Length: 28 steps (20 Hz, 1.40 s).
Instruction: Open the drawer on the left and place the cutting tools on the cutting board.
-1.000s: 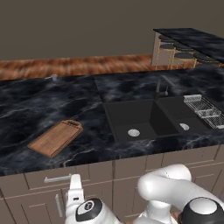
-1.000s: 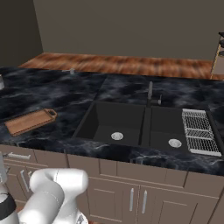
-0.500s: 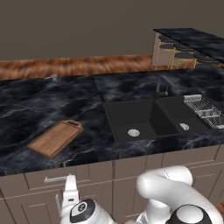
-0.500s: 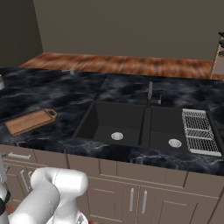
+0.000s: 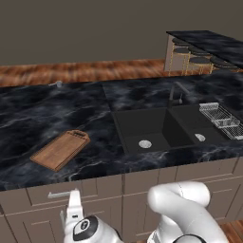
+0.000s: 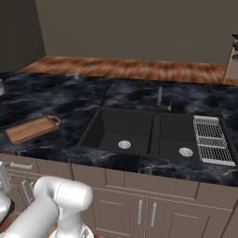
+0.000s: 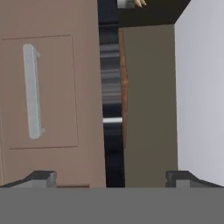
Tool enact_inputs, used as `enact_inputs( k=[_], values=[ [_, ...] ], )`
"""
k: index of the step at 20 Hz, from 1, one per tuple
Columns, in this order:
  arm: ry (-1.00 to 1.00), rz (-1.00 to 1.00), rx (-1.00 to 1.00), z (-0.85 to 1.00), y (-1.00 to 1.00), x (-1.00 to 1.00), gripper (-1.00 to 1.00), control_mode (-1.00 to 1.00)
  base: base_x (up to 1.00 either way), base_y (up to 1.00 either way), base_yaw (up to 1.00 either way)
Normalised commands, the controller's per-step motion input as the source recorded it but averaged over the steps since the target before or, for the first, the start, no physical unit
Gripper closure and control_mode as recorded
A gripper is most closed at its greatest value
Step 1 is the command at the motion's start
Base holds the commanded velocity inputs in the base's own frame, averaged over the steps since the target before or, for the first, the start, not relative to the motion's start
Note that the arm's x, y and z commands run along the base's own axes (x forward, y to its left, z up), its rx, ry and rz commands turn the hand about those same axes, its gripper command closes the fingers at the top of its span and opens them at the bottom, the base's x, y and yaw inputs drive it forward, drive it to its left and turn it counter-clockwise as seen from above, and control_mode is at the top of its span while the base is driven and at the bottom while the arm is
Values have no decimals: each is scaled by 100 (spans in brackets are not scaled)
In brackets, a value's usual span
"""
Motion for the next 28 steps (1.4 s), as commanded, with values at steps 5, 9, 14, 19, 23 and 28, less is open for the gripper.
enact_inputs(
  k=[5,9,14,19,23,28],
  values=[
    [-1,0,0,-9,4,39,-100,-100,0,0,0],
    [-1,0,0,-14,9,32,-100,-100,0,0,0],
    [-2,0,0,-17,18,24,-100,-100,0,0,0],
    [-3,1,-4,-41,15,3,-100,-100,0,0,0],
    [-3,2,-3,-40,12,1,-100,-100,0,0,0],
    [-6,1,-1,-17,10,14,-100,-100,0,0,0]
  ],
)
